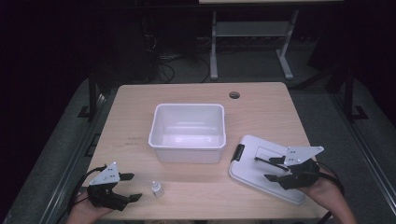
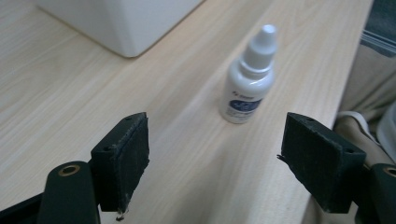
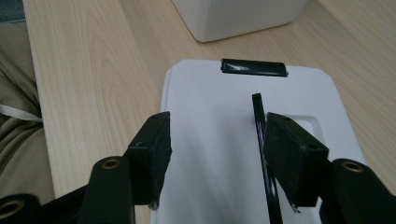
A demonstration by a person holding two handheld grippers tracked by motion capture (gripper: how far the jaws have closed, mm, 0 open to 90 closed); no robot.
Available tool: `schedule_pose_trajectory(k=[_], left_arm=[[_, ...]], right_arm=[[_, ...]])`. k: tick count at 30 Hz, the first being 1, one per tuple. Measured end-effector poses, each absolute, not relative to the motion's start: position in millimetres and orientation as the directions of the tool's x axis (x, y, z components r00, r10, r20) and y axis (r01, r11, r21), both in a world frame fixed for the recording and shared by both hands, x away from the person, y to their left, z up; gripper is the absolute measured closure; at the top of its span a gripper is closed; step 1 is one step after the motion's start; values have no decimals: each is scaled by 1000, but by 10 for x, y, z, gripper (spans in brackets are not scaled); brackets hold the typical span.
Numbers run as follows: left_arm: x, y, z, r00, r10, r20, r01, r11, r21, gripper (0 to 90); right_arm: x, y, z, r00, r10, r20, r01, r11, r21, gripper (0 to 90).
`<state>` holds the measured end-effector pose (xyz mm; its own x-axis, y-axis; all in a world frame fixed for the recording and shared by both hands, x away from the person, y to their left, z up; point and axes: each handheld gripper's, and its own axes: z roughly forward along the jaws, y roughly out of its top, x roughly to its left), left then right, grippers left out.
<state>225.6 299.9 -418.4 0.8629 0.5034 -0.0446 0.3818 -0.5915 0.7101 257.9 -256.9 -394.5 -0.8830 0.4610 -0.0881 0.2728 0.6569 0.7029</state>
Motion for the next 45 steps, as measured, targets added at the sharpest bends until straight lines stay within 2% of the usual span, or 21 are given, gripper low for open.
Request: schedule_pose_trajectory(k=[21, 32, 37, 45], left_arm=[[2368, 2663, -4131, 926, 377, -30, 312, -718, 622, 301], [2434, 2527, -4115, 934, 357, -25, 301, -744, 596, 332], [2469, 2424, -4131, 935, 354, -15, 302, -774, 557, 335], [2509, 2350, -4155, 938, 346, -26, 305, -784, 541, 381]], right_arm=[[2574, -2586, -3902, -885, 454, -105, 259, 666, 700, 386], [2570, -2600, -3898, -884, 456, -106, 259, 665, 701, 384], [2561, -2614, -3897, -882, 459, -107, 259, 663, 702, 383], [2550, -2644, -3912, -880, 465, -102, 266, 658, 705, 383]])
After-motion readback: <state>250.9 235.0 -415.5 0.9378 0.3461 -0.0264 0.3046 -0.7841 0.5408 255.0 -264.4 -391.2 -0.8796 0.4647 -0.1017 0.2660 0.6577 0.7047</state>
